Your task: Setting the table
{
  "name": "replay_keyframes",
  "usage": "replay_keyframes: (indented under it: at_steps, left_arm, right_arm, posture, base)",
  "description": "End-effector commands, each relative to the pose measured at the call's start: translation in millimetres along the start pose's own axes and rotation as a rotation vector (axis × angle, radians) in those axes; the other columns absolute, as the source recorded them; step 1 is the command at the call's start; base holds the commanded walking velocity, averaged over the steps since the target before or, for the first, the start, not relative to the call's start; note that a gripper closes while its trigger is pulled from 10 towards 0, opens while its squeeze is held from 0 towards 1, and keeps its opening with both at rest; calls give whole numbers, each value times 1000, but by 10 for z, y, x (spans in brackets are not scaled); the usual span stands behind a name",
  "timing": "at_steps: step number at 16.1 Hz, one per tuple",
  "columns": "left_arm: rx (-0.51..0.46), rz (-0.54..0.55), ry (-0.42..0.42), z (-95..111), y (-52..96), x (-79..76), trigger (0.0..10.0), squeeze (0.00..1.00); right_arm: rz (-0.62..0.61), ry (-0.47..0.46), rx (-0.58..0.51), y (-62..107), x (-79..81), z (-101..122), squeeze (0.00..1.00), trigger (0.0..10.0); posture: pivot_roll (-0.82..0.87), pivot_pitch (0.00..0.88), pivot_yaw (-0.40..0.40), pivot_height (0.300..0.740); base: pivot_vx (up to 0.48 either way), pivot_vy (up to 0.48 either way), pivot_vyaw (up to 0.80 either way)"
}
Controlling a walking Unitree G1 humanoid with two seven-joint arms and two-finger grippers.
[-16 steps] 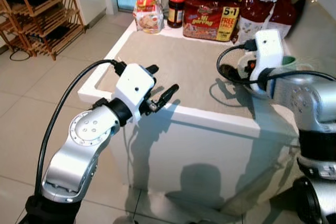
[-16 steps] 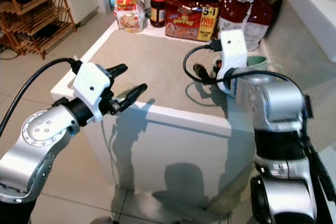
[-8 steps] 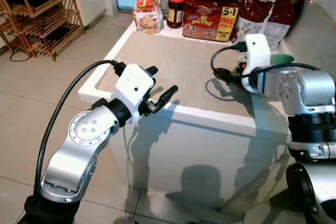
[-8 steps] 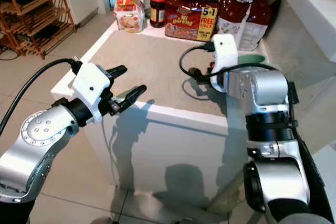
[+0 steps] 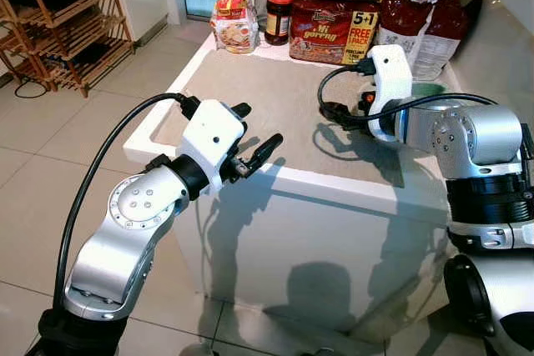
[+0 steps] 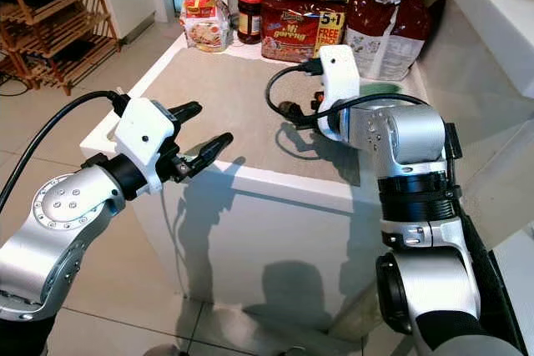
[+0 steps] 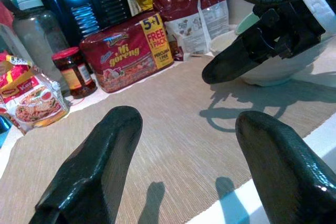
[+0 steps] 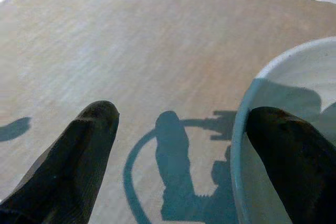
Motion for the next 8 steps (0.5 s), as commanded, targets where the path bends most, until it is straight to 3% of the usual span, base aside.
replay_keyframes:
  at_steps: [1,8]
  left_arm:
    - [-15,-14,-14,71,6,-12,10000,0]
    - [-10,-21,-18,78,9,-12,10000,0]
  right_arm:
    - [34,14,-41,45,69,133,0,10000]
    - [142,29,-28,42,356,99,0,10000]
  posture:
    - [68,6,-46,740]
    - [73,6,-45,740]
  base:
    - [0,0,0]
    - [0,0,0]
Point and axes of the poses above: a point about 5 cm out from each wrist's last joint towards the gripper, its own y axis pointing back from the gripper into the wrist, its own z axis along the axis of the wrist's last joint, x = y × z, the point moved 3 cm from there along -y, pointing out of the wrist towards the gripper, and after that the axes turned 12 degrees about y, right-handed, at the moved point
